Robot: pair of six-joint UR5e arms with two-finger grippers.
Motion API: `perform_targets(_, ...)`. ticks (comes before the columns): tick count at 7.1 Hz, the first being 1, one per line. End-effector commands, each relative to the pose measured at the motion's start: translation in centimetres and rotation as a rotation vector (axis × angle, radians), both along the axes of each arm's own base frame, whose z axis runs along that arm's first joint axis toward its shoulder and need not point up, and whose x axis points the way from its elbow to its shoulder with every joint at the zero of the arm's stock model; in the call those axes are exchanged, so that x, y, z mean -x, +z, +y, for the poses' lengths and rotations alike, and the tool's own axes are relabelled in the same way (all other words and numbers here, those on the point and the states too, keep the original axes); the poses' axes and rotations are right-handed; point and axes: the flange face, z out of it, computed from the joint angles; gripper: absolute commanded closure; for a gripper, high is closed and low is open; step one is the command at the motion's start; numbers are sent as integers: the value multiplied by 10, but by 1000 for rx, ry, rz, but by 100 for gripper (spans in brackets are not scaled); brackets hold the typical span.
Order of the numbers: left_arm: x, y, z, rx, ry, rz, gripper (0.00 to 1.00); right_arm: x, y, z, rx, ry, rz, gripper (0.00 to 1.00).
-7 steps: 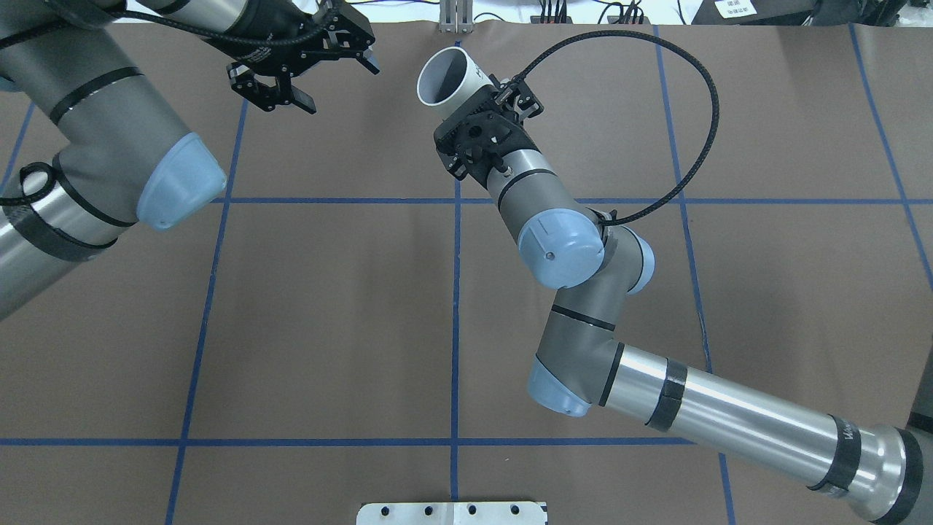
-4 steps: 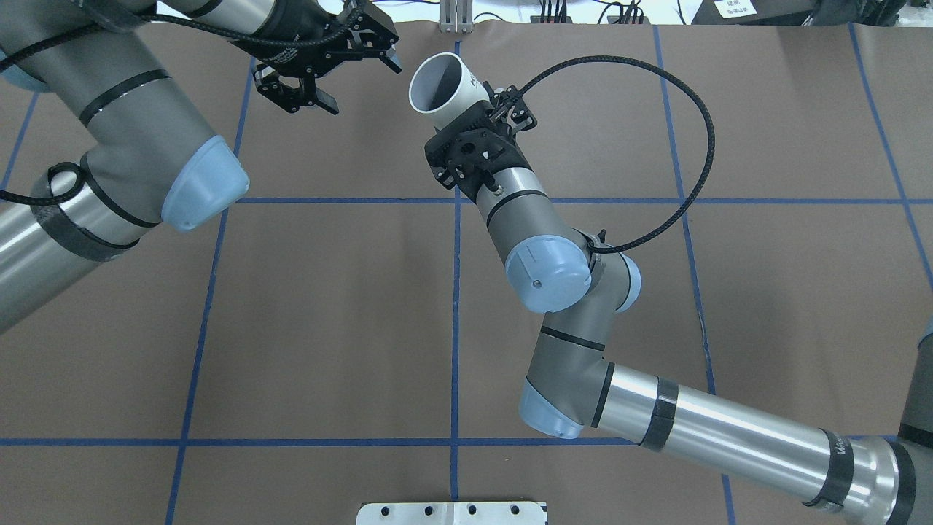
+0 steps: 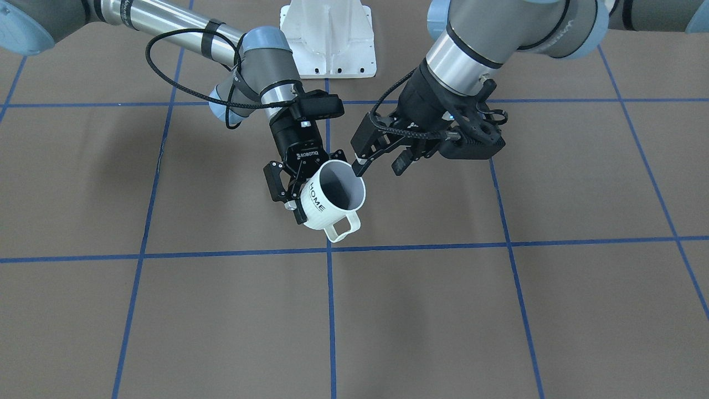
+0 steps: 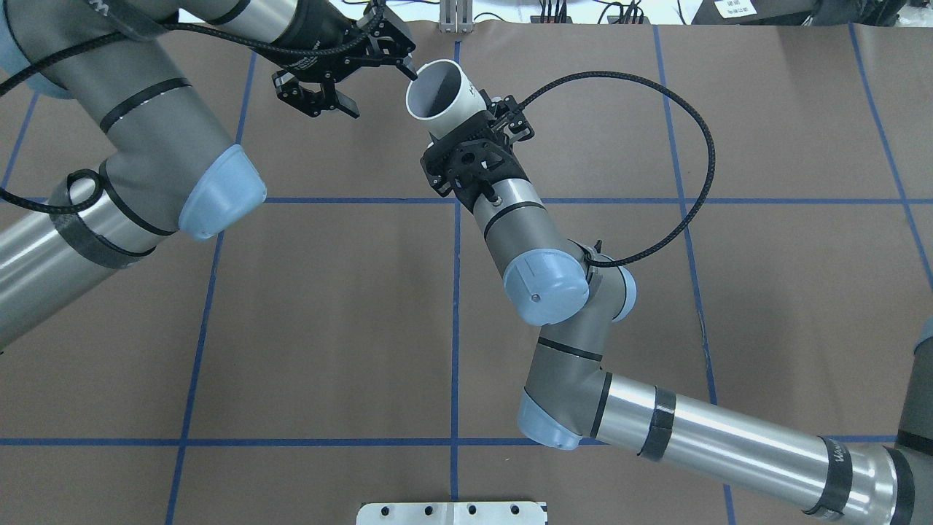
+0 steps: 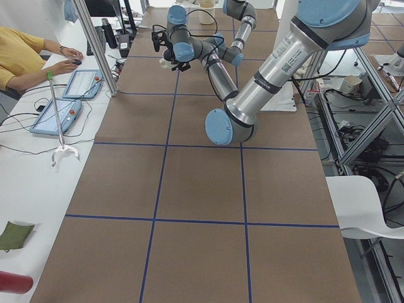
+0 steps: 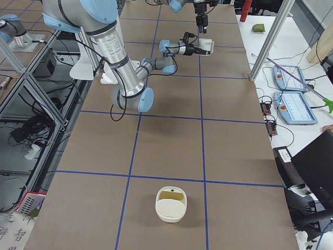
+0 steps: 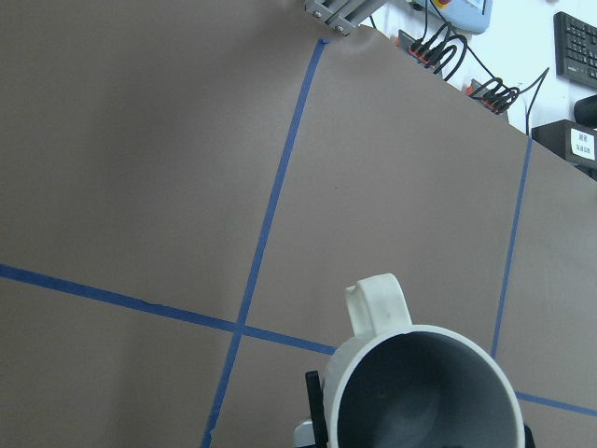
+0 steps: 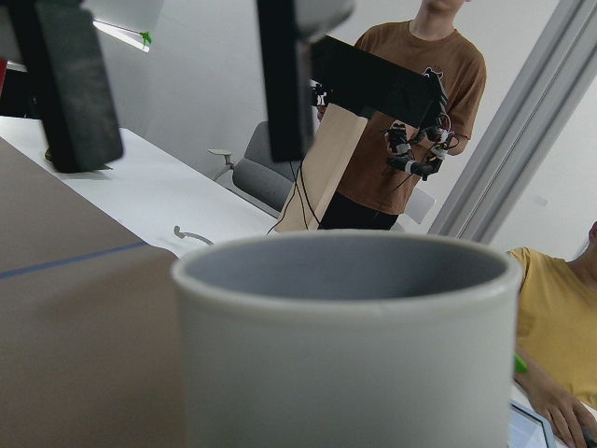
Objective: Left arm hands cup to right arm to dump lemon
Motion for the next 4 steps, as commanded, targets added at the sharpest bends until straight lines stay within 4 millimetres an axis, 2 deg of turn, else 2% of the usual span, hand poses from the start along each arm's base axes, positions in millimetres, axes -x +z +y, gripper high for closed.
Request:
perform_targets(1,-6,3,-3,4,1,-7,51,0,-2,1,-4,-4,-9,100)
perform_targets(4,-9,8,-7,12,2,-15,62,-4,-7,3,-9,-7,-20,100)
